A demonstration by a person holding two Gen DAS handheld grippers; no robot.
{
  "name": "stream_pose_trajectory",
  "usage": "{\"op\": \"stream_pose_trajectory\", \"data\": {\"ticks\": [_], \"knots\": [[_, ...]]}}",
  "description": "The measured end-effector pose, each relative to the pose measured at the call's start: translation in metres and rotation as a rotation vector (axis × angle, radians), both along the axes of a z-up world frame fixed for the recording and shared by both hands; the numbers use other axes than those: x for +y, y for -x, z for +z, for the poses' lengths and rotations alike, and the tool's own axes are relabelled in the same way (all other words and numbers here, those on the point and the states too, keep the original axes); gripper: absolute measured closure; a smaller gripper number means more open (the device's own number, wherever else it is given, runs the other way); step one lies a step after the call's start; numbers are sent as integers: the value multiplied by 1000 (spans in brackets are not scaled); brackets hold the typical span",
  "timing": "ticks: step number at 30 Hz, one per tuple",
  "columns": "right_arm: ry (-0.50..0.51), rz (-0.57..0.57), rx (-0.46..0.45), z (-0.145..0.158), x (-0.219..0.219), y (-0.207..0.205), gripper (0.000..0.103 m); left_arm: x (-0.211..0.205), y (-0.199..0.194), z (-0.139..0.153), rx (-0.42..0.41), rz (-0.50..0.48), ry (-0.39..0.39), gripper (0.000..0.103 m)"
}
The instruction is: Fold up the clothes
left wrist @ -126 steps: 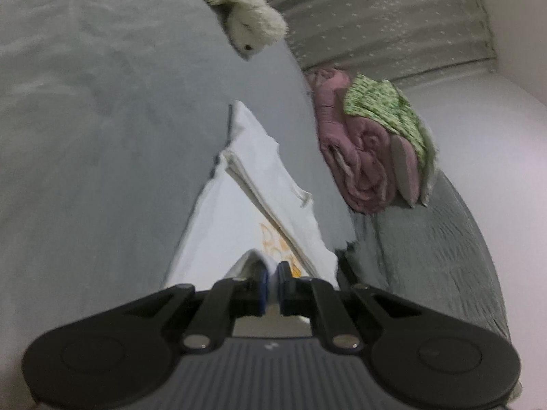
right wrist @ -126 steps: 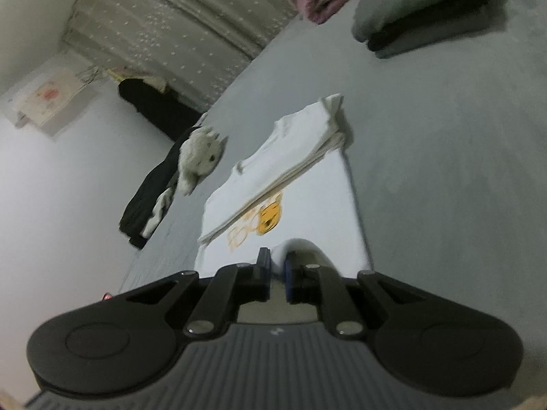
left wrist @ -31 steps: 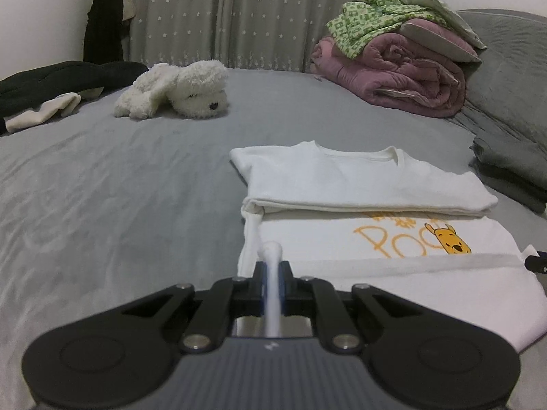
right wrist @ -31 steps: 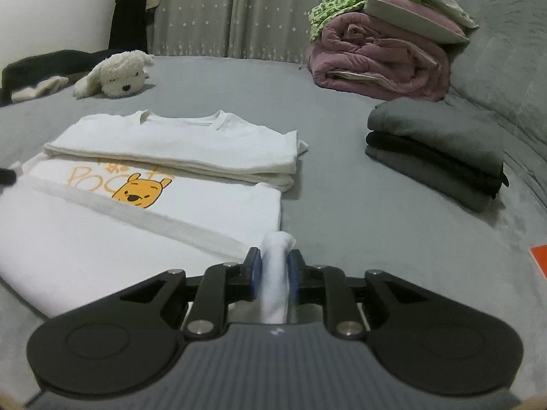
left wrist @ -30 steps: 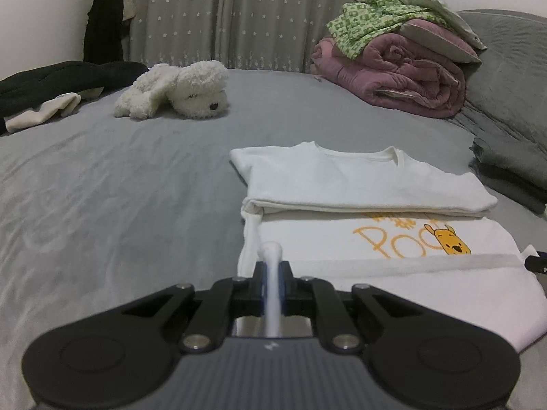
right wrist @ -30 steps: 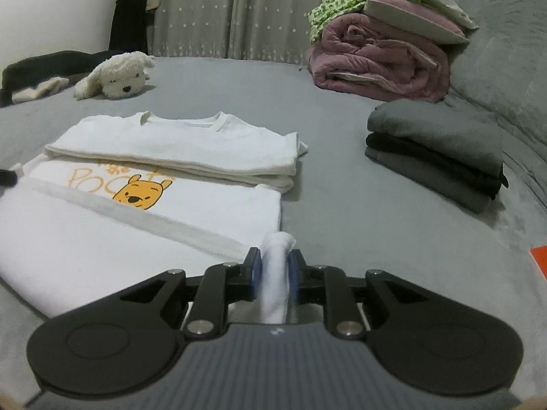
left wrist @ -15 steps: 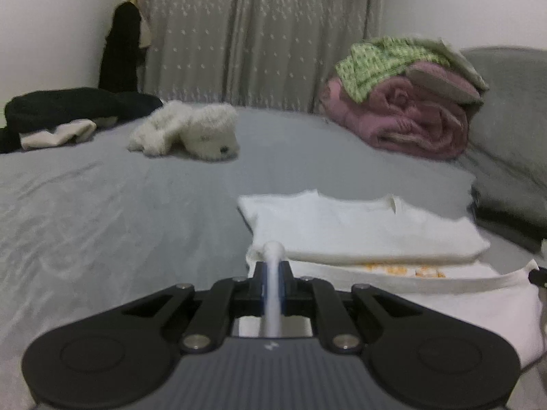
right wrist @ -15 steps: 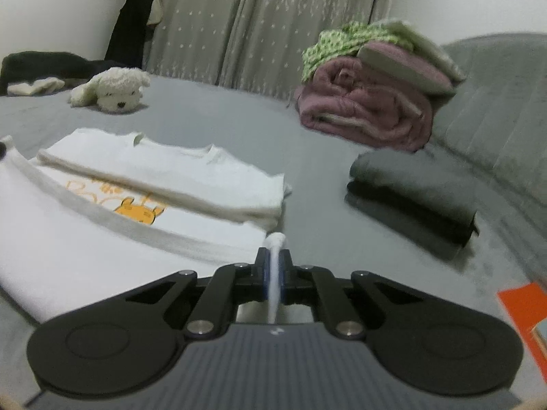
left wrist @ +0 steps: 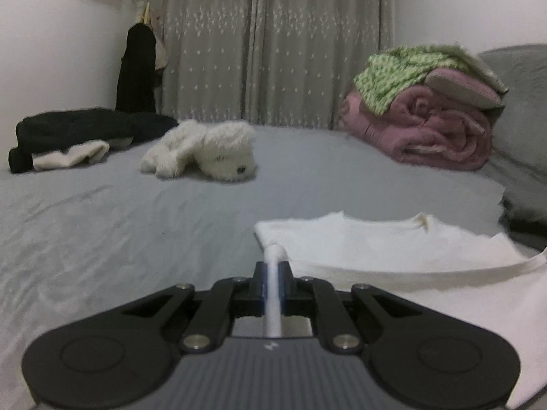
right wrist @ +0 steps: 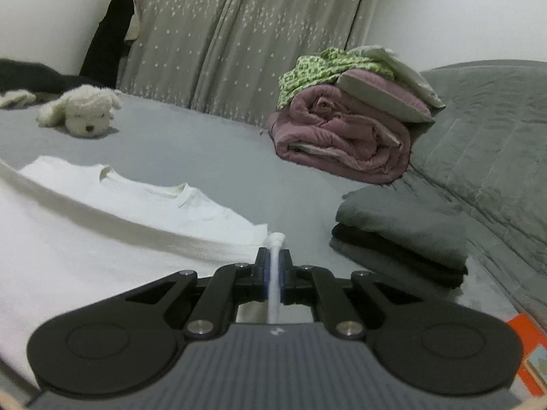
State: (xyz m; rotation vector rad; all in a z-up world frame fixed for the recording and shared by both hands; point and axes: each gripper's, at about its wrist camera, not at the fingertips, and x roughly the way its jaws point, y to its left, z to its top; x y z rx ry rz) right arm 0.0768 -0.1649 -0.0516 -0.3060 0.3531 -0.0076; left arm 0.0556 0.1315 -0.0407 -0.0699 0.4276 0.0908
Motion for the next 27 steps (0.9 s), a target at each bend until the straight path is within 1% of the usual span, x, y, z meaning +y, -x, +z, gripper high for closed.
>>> {"op": "stream_pose_trajectory", "data": {"ticks": [3,5,7,9,13,14,15,16,17,18,19,21,23,27], "knots": [[10,-5,49,-13,3,-10,99,-1,-9,-12,45,4,-19,96],[18,-10,98,-23,4,-17,98,-1,-14,-20,80,5,-28,96],[18,-16,155,-28,3,-24,99,1,-18,-27,119,11,-24,95],[16,-19,192,-30,2,-28,98,3,-20,-29,145,14,-11,92],[41,-17,195,-32,7,-25,96,1,-19,-27,154,10,-24,90],[39,-19,190,-30,6,-23,91,1,-18,-25,155,8,-23,85],[33,-23,186,-28,5,-21,84,2,-16,-22,156,9,-18,76],[21,-29,180,-25,4,-19,80,3,-15,-18,151,12,-8,74],[3,-36,173,-22,2,-17,72,3,-11,-13,134,11,4,73],[-19,-38,163,-17,0,-14,70,2,-6,-6,110,2,7,72],[-39,-30,151,-11,-1,-9,69,1,-1,1,86,-7,10,71],[-70,-1,132,0,2,2,68,-6,11,12,40,-58,2,70],[-98,48,132,6,10,12,68,-18,22,15,20,-129,-1,70],[-140,169,186,2,37,34,68,-45,39,8,37,-278,-18,70]]}}
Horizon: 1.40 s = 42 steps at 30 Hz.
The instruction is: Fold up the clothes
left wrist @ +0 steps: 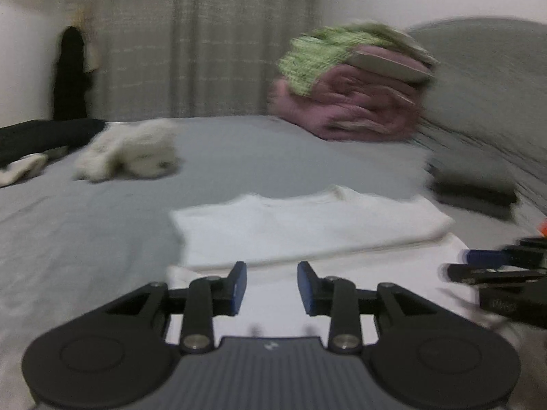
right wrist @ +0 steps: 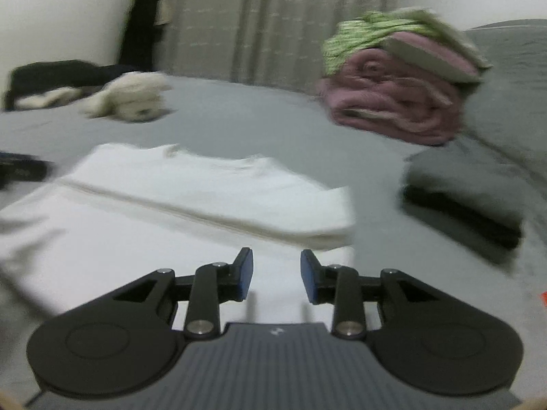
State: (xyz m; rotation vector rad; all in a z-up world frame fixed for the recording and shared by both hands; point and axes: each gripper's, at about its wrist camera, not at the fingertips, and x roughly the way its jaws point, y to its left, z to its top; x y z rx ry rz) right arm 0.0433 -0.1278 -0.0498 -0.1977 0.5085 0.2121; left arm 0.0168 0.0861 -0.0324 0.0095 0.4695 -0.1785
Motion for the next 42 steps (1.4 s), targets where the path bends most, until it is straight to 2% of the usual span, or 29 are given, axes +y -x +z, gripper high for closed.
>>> {"op": "stream_pose_trajectory", "data": {"ticks": [5,10,12,18,22,28,34,38,42], "knots": [[-49,112,17,-3,30,27,68,-22,15,-13,18,-148,-46,70],[23,183,27,-14,46,40,68,-30,20,-30,103,-248,-130,74],[50,187,43,-20,45,40,71,-28,23,-35,106,-270,-165,74],[48,179,49,-18,22,39,71,-5,34,-31,102,-258,-182,73],[19,174,56,-18,5,40,68,21,39,-29,111,-224,-150,73],[19,111,65,-18,-29,43,67,45,48,-29,105,-192,-153,73],[-44,70,100,-17,-56,45,66,56,54,-26,110,-181,-139,73],[-33,55,110,-15,-65,48,66,64,55,-25,130,-176,-114,74],[-46,30,133,-13,-77,49,66,68,59,-25,134,-173,-126,74]]}}
